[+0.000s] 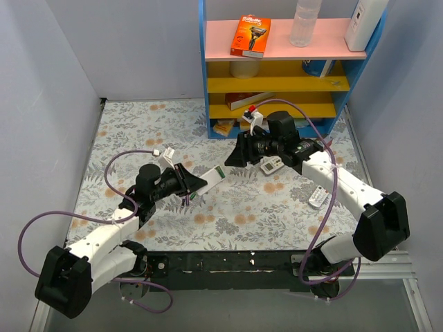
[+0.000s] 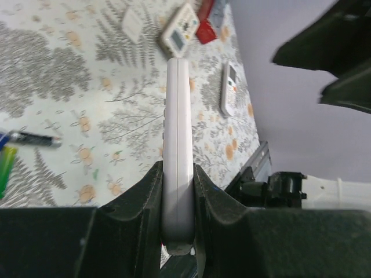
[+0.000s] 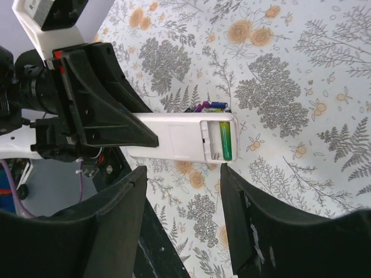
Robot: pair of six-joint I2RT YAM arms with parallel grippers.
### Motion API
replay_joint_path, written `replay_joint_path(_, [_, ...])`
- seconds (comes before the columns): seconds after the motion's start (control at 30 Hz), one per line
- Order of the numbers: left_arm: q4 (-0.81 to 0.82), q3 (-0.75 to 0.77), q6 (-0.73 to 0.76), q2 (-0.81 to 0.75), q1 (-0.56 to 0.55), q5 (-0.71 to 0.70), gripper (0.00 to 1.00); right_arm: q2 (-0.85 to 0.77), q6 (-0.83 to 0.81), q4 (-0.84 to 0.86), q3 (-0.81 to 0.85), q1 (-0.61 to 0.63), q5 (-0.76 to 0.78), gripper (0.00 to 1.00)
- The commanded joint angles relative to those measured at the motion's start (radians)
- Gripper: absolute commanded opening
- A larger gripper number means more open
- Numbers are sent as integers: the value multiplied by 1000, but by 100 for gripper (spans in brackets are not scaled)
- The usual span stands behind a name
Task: Load the batteries into the remote control
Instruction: Load the battery into the remote control, then move the battery to the center of the board.
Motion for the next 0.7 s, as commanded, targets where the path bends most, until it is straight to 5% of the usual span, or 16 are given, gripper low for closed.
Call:
replay_joint_path(0.0, [-171,-16,6,-88,11,-209,0,-31,-41,-45,50,40,134,61])
replay_joint_path(0.37, [-649,92,-8,-427,19,-808,0,200,-7,-63,84,295,381,56])
replay_joint_path(0.67, [-801,163,18,-596,17,-914,0,457,-22,-91,301,437,567,55])
